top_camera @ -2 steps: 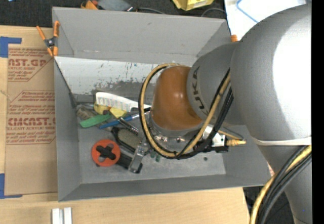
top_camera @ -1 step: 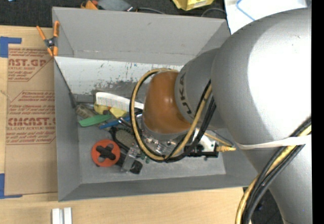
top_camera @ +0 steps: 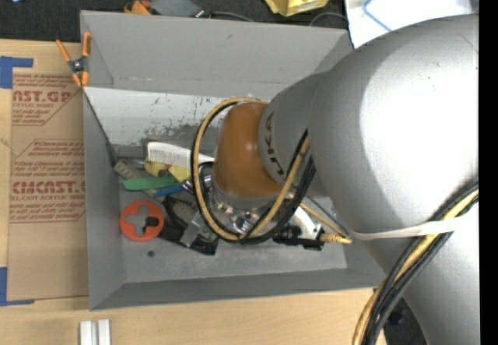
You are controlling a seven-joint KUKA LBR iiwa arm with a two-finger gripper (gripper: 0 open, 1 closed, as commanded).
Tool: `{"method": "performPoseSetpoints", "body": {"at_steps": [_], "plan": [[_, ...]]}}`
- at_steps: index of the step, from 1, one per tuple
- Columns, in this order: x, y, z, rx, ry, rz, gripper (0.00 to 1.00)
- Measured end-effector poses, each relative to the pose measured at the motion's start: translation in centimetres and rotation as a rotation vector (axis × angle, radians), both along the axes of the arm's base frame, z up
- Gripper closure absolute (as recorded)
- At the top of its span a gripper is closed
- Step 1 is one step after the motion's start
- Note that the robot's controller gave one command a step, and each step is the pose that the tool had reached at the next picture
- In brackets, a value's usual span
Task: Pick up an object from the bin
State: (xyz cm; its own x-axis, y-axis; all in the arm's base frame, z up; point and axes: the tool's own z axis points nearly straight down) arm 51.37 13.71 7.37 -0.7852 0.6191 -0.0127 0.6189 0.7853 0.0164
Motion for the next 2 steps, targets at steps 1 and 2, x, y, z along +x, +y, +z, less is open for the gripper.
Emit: {"method": "performPoseSetpoints", "body": {"at_steps": [1,2], "plan": [[0.01,0.0,0.0,0.0,0.0,0.0,1.0],[0.08,-0.03,0.57,0.001,-0.003,-0.001,1.0]]}}
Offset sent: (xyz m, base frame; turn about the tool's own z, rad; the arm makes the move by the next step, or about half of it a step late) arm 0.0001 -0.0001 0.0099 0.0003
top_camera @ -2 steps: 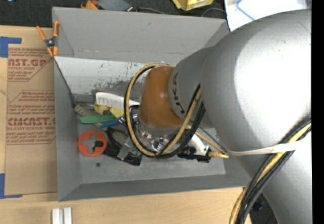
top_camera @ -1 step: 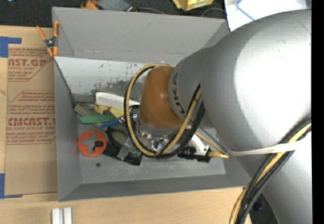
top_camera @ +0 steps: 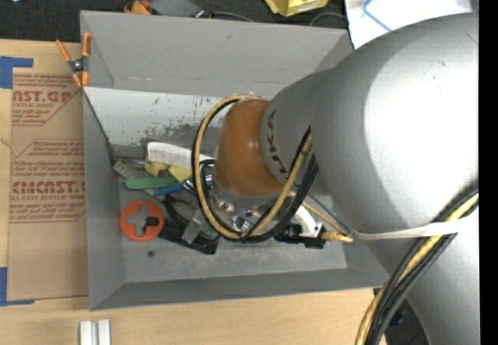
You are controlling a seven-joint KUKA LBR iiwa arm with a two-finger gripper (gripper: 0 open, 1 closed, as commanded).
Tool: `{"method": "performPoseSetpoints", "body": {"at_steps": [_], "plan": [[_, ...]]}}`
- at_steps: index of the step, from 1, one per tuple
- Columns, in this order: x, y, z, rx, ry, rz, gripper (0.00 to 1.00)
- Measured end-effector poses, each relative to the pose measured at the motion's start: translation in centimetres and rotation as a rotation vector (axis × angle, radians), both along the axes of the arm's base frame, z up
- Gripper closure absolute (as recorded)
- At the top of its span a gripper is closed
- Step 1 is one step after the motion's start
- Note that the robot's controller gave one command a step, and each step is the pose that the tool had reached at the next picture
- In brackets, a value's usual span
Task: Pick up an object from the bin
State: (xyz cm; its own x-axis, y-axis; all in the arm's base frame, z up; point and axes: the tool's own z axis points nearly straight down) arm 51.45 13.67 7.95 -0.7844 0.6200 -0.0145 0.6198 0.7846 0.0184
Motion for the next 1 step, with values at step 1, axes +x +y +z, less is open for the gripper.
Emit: {"method": "performPoseSetpoints", "body": {"at_steps": [1], "plan": [[-0.04,-0.02,1.15,0.0,0.0,0.0,1.0]]}}
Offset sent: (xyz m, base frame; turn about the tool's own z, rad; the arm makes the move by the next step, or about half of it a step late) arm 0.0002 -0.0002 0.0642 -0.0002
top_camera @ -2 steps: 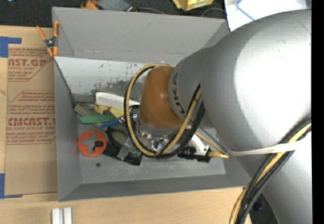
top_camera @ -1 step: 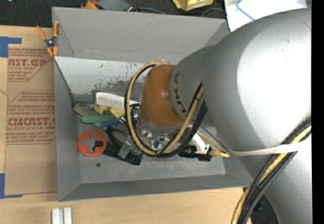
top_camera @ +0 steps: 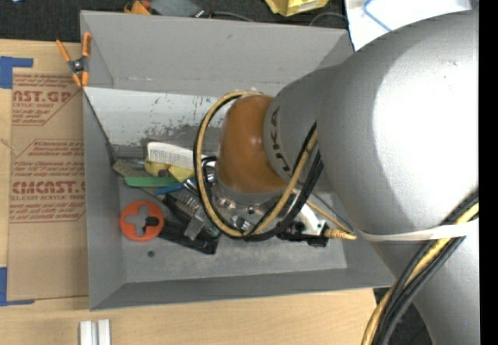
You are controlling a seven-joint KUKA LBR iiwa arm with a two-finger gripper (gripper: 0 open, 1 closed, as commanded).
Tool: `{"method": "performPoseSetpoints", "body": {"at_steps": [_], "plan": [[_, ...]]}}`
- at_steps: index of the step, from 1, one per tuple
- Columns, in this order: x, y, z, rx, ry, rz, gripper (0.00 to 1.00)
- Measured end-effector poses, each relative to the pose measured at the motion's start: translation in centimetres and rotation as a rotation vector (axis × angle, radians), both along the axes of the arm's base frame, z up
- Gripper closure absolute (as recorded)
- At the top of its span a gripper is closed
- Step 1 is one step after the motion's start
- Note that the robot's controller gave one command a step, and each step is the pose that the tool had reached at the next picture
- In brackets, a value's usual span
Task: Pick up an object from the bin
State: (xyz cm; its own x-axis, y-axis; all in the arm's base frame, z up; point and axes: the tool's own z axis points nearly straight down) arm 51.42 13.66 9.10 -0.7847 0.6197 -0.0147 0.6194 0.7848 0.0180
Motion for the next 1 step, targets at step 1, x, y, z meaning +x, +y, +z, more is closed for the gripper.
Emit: {"method": "performPoseSetpoints", "body": {"at_steps": [1], "plan": [[-0.19,-0.02,3.08,-0.001,0.007,0.001,1.0]]}}
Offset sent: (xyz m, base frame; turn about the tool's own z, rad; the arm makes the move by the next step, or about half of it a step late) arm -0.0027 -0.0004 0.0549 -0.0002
